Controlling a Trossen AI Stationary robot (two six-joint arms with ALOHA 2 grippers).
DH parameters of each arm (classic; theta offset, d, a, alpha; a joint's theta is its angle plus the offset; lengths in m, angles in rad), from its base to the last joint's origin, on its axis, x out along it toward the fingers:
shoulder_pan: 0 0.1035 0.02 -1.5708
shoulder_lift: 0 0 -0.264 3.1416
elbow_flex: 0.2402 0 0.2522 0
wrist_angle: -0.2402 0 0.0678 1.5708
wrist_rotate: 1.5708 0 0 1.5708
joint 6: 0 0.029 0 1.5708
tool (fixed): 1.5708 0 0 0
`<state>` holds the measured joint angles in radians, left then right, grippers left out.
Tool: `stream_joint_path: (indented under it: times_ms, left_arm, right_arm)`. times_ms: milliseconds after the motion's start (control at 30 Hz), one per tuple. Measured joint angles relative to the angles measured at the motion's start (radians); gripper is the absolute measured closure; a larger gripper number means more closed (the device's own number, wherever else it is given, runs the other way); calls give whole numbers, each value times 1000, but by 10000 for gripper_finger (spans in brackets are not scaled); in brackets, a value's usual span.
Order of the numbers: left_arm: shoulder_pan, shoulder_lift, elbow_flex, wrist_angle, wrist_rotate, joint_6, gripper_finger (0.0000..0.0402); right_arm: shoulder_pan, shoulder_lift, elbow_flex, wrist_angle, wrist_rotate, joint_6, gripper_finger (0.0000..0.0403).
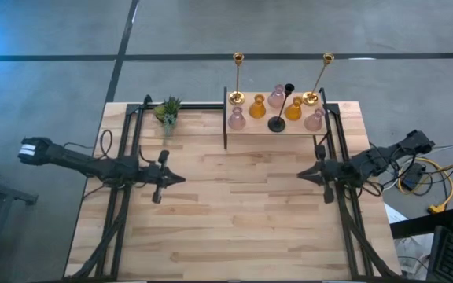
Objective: Pick & Place candle stick holders
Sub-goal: Return to Home Position
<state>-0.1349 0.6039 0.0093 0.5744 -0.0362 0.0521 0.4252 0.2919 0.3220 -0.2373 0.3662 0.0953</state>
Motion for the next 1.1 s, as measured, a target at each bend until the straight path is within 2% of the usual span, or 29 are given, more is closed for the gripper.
stream_joint_path:
  times_ms: [300, 533, 600, 700, 900, 1100]
  left_arm:
    - [141, -60, -1, -98, 162, 0, 401]
    - [226, -145, -1, -193, 181, 51, 401]
    - [246, -161, -2, -211, 185, 57, 401]
    - [261, -172, -2, -236, 199, 56, 401]
    - [262, -169, 0, -288, 176, -148, 387]
    - [262, -169, 0, -296, 175, -182, 370]
  right_arm:
    - [0, -293, -82, -69, 4, -53, 394]
    - [0, -288, -134, -45, 20, -83, 395]
    - [-2, -292, -169, -7, -7, -90, 395]
    - [0, -288, -217, 62, -115, -81, 395]
    - [0, -272, -270, 151, -206, -46, 395]
    - [0, -265, -276, 165, -210, -134, 394]
